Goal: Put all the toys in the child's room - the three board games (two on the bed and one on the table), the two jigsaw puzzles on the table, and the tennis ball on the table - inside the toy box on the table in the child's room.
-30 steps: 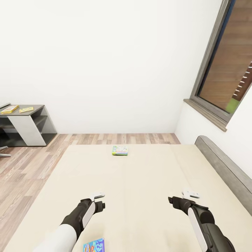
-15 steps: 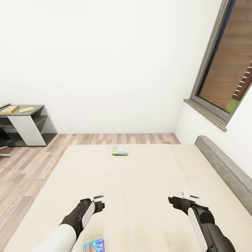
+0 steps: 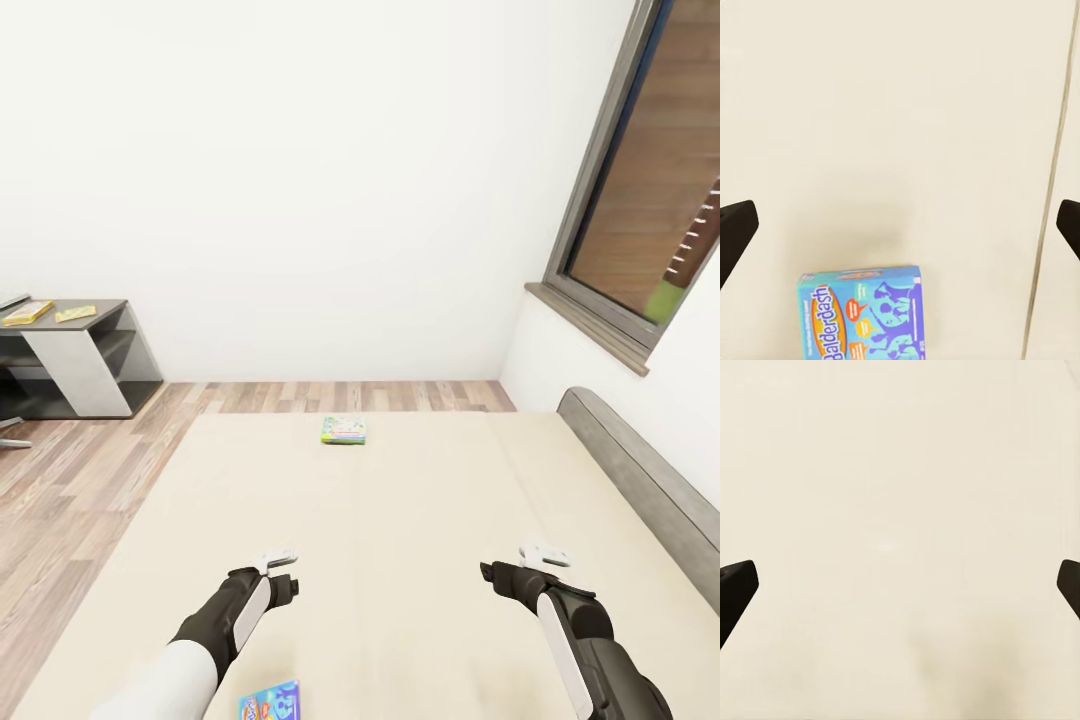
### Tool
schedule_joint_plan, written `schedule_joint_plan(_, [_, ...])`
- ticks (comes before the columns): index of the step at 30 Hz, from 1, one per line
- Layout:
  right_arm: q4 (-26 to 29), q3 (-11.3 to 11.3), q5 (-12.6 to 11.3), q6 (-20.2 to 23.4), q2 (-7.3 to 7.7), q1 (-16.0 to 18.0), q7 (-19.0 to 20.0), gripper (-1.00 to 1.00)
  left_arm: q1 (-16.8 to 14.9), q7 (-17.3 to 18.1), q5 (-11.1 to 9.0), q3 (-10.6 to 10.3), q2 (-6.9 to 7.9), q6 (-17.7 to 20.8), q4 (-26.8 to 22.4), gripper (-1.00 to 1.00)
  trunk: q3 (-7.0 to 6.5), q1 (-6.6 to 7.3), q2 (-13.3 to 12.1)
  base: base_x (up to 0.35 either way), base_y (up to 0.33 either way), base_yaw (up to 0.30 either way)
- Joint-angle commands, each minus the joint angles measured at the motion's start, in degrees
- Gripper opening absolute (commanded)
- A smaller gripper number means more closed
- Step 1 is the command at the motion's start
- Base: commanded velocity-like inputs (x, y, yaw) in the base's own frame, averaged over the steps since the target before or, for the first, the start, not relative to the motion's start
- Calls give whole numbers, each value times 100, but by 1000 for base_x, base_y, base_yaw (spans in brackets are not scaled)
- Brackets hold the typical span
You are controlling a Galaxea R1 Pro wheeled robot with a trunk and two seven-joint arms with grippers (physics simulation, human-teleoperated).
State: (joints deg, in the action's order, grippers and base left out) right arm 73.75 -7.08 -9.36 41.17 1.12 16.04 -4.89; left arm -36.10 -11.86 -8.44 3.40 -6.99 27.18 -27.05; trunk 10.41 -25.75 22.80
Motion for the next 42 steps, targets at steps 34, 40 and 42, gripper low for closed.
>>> schedule_joint_plan(34, [8, 5, -51, 20, 2, 4, -56, 100, -3, -36, -61, 25, -6, 16, -11, 100, 12, -4, 12, 0, 41, 0])
schedule_joint_plan(40, [8, 5, -55, 17, 2, 4, -56, 100, -3, -36, -61, 26, -4, 15, -11, 100, 12, -4, 12, 0, 54, 0])
schedule_joint_plan(42, [8, 5, -56, 15, 2, 4, -56, 100, -3, -36, -61, 27, -4, 15, -11, 100, 12, -4, 12, 0, 76, 0])
